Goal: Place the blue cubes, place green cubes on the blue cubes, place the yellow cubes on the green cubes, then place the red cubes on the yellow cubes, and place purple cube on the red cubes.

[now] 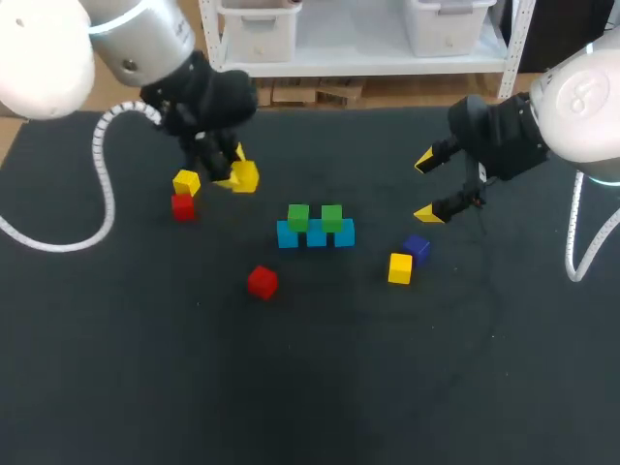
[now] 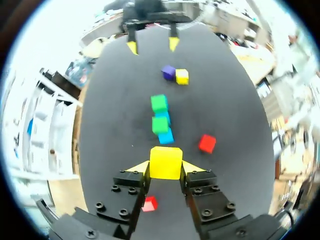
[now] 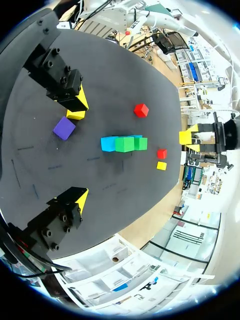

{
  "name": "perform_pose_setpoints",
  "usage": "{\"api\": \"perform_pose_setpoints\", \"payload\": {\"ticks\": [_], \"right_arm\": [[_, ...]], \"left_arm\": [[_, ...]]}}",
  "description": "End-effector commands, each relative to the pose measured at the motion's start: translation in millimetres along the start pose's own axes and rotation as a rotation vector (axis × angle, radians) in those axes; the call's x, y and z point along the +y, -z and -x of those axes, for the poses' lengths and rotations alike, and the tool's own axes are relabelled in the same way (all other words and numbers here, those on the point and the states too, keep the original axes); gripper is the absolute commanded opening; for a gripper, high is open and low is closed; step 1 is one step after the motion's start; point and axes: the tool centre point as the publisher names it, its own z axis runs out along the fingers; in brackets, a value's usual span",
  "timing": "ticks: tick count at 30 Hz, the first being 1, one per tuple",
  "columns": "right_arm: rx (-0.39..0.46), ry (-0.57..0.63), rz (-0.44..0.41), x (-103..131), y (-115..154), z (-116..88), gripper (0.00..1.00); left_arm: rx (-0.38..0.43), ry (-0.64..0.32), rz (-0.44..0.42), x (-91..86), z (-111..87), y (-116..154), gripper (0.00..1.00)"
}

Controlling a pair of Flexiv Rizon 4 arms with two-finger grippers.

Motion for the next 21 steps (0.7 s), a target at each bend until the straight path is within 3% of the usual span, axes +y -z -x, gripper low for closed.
{"api": "perform_pose_setpoints", "payload": {"ticks": [1, 6, 11, 21], "right_arm": [[-0.004, 0.001, 0.001, -0.2, -0.1, -0.6, 1.00], [-0.004, 0.001, 0.001, -0.2, -0.1, -0.6, 1.00], [-0.004, 0.001, 0.001, -0.2, -0.1, -0.6, 1.00], [-0.004, 0.001, 0.001, -0.2, -0.1, -0.6, 1.00]], "left_arm": [[-0.008, 0.054, 0.039, -0.6, 17.2, -5.8, 0.00], [-0.006, 0.138, 0.070, 8.5, 33.0, -8.5, 0.00], [-0.010, 0.208, 0.037, 11.7, 44.6, -18.4, 0.00], [0.041, 0.161, -0.011, 5.8, 70.6, -39.1, 0.00]]}}
